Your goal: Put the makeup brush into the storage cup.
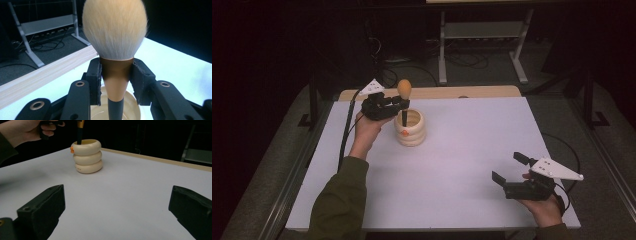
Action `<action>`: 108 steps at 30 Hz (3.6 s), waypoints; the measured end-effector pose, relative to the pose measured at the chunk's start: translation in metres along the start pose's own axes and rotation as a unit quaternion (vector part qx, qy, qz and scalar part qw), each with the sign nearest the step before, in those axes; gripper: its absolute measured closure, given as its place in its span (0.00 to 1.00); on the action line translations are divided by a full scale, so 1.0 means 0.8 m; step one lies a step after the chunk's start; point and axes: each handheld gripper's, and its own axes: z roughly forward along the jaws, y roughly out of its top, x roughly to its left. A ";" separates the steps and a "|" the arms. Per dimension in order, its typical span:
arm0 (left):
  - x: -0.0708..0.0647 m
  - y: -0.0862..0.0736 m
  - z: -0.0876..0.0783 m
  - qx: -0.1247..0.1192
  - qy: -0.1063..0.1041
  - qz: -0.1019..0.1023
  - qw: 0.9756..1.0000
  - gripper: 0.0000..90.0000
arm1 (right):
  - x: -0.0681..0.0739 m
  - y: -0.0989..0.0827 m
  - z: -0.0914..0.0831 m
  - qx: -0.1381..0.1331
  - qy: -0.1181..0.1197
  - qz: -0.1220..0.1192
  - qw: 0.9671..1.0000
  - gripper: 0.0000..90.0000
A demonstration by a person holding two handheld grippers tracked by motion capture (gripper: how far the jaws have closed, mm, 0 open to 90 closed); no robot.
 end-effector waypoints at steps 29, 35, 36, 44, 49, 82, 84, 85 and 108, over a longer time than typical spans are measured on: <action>0.004 -0.016 0.008 0.018 0.025 0.016 0.999 0.23 | 0.001 0.000 0.001 0.001 0.001 0.000 1.000 0.00; 0.007 -0.018 0.007 0.025 0.008 0.009 1.000 0.08 | 0.001 0.000 0.000 0.002 0.001 0.000 1.000 0.00; 0.007 -0.018 0.006 0.027 0.005 0.005 1.000 0.07 | 0.001 0.000 0.001 0.001 0.001 0.000 1.000 0.00; 0.003 -0.024 -0.004 0.028 0.004 0.009 1.000 0.02 | 0.002 -0.002 0.001 0.003 0.000 0.002 1.000 0.00; 0.003 -0.028 -0.011 0.036 0.005 0.013 0.999 0.02 | 0.001 -0.003 0.001 0.004 0.001 0.003 1.000 0.00; -0.016 -0.050 -0.072 0.032 -0.003 0.001 0.999 0.02 | 0.004 0.001 0.007 0.006 0.004 -0.007 1.000 0.00; -0.018 -0.053 -0.075 0.032 -0.002 0.002 0.999 0.02 | 0.004 0.001 0.006 0.006 0.004 -0.007 1.000 0.00; -0.020 -0.054 -0.077 0.035 -0.003 0.004 0.999 0.02 | 0.004 0.002 0.005 0.005 0.004 -0.007 1.000 0.00; -0.047 -0.077 -0.117 0.020 -0.004 0.004 1.000 0.02 | 0.006 0.003 0.006 0.005 0.007 -0.009 1.000 0.00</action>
